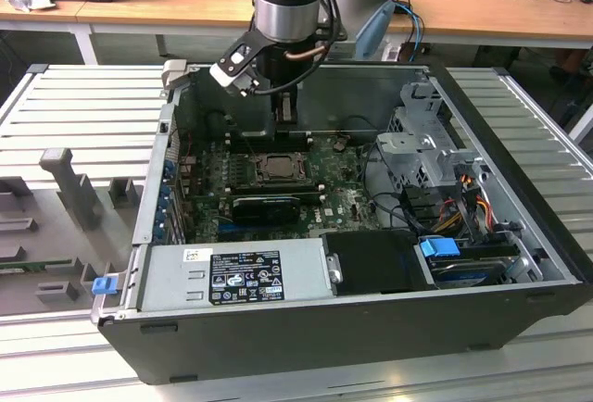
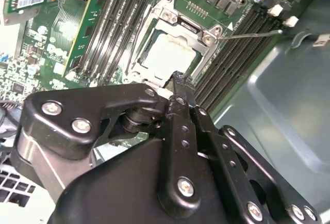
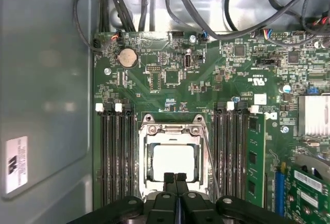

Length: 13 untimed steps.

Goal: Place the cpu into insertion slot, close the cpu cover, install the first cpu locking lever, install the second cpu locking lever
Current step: 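Install the first cpu locking lever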

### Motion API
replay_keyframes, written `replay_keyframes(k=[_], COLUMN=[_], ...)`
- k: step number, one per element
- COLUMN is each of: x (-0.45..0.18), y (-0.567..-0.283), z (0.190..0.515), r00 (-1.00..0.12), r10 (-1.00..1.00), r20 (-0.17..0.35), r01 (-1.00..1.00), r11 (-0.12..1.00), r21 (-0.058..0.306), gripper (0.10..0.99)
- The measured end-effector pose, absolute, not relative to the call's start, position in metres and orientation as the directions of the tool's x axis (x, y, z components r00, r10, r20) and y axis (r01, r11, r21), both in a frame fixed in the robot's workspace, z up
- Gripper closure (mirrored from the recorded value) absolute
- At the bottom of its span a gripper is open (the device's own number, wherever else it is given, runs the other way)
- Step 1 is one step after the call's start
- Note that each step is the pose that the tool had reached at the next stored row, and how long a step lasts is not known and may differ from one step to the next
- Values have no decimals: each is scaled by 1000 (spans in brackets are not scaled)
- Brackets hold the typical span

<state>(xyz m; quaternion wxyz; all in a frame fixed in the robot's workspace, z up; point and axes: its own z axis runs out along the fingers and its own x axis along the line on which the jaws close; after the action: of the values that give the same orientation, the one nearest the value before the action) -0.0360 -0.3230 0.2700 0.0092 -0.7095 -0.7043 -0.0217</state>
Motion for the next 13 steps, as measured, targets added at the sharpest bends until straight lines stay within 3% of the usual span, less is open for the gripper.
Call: replay_keyframes(k=[6, 13], x=[-36, -36], y=[-323, -323], z=[285, 284], r00=[-5, -170], r10=[999, 984], r20=[46, 45], r01=[1000, 985], r11=[5, 169], r21=[18, 17], gripper=[980, 980])
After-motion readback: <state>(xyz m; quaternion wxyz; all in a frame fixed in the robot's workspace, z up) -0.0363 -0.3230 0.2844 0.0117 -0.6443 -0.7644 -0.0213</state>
